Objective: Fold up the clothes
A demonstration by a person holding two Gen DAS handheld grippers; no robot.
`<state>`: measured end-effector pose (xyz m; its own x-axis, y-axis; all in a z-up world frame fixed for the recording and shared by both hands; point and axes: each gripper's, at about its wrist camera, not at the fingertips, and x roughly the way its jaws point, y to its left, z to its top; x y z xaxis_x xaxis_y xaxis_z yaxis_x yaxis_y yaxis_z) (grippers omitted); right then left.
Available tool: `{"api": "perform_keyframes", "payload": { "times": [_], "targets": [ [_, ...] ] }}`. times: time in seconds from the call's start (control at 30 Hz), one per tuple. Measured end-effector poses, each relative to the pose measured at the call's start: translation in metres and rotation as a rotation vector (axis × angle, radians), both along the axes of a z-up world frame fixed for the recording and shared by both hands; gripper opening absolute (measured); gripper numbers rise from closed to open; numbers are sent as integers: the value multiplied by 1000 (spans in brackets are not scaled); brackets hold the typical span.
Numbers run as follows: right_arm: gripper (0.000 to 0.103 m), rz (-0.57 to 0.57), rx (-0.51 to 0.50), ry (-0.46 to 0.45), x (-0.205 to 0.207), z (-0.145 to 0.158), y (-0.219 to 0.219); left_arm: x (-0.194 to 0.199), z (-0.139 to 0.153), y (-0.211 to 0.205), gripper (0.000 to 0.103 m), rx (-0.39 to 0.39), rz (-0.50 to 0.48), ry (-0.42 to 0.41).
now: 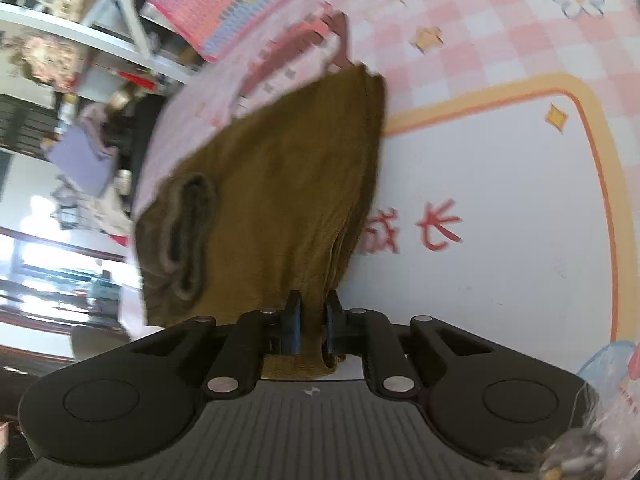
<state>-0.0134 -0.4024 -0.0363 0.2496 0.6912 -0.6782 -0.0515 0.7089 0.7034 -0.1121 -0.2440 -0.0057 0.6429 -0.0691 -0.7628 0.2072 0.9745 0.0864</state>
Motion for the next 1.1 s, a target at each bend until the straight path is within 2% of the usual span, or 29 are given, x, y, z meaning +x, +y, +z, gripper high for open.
{"api": "perform_keyframes", "payload": {
  "times": [0.07,0.17,0.23,0.3,0.37,0.4,0.43,0.47,0.53,0.57,0.77,0.97,1.07,1.1],
  "targets": [
    [11,3,21,-16,0,7,0,5,-4,-10,93,48,-44,2],
    [11,9,19,-20,3,11,3,12,-14,-30,92,215,-108,-23],
    [11,10,13,-14,4,12,5,16,-19,-38,88,286,-141,-43],
    [11,14,9,-13,5,13,6,21,-23,-46,77,351,-172,-66],
    [11,22,5,-16,6,15,8,25,-28,-52,43,406,-198,-81],
    [11,26,5,-19,7,16,8,27,-29,-55,39,427,-208,-86],
    [16,30,5,-21,8,17,8,28,-31,-57,32,444,-219,-92],
    [19,24,4,-19,9,17,7,26,-30,-59,16,442,-236,-101],
    [60,-2,-2,-9,12,17,2,25,-28,-60,8,429,-243,-106],
    [63,-16,4,-5,13,16,-1,24,-25,-59,7,410,-241,-114],
    [64,-114,82,96,35,-5,-17,23,-2,-45,6,315,-189,-142],
    [64,-161,130,126,59,-14,-16,11,11,-38,6,251,-170,-136],
    [58,-183,153,138,71,-17,-15,7,15,-33,6,225,-160,-131],
    [53,-190,153,142,73,-18,-16,5,16,-32,6,214,-155,-128]
  ]
}}
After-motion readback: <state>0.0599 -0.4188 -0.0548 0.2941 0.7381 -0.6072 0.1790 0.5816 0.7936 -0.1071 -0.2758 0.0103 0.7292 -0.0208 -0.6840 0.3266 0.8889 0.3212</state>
